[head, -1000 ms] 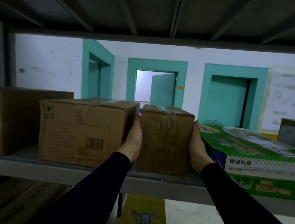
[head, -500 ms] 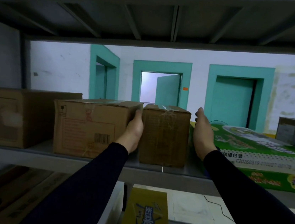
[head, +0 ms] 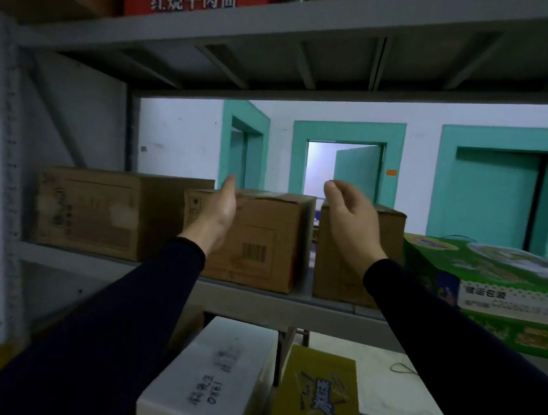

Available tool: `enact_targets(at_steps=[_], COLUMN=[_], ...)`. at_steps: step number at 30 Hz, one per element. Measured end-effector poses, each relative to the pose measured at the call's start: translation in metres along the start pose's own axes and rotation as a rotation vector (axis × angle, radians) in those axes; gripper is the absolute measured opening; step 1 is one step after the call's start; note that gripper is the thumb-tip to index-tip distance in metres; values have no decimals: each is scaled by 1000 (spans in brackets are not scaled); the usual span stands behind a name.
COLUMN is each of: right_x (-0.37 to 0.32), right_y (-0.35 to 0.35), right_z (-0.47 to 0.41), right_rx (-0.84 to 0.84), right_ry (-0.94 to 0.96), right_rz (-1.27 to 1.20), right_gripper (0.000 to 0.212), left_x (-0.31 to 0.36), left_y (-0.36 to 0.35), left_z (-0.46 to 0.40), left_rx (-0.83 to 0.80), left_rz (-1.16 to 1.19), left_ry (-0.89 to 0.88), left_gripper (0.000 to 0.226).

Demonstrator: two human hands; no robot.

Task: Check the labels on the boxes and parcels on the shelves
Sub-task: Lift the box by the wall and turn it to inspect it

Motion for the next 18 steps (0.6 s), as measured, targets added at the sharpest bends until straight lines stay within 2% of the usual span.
enact_targets(at_steps=[3, 6, 7, 11, 15, 18], right_x=[-6, -3, 0, 24, 63, 90], right_y=[-42, -83, -94, -122, -129, -127], right_z=[4, 5, 4, 4, 6, 9], right_rx=[-87, -126, -103, 27, 154, 248], right_ry=[-38, -138, -179, -353, -549, -716], right_rz=[42, 78, 88, 91, 23, -95], right_gripper=[57, 72, 74, 71, 68, 73], left_x=[-9, -17, -23, -55, -86, -103], left_y=[56, 106, 119, 146, 136, 126], left_z=[-20, -42, -53, -97, -123, -134], left_rx=[118, 189, 184, 102, -17, -80], left_rz=[-68, -77, -70, -3, 117, 140], left_ry=[-24, -65, -55, 38, 127, 161], left_gripper=[71, 48, 46, 64, 65, 54])
Point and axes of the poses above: each hand's wrist, its own z-axis away from the middle knuckle, its own y-axis out of the back of the hand, x = y × z, the point moved 8 cm from there along -z, towards the middle knuckle, and after that the axes turned 8 degrees about z, right-handed, at the moved point
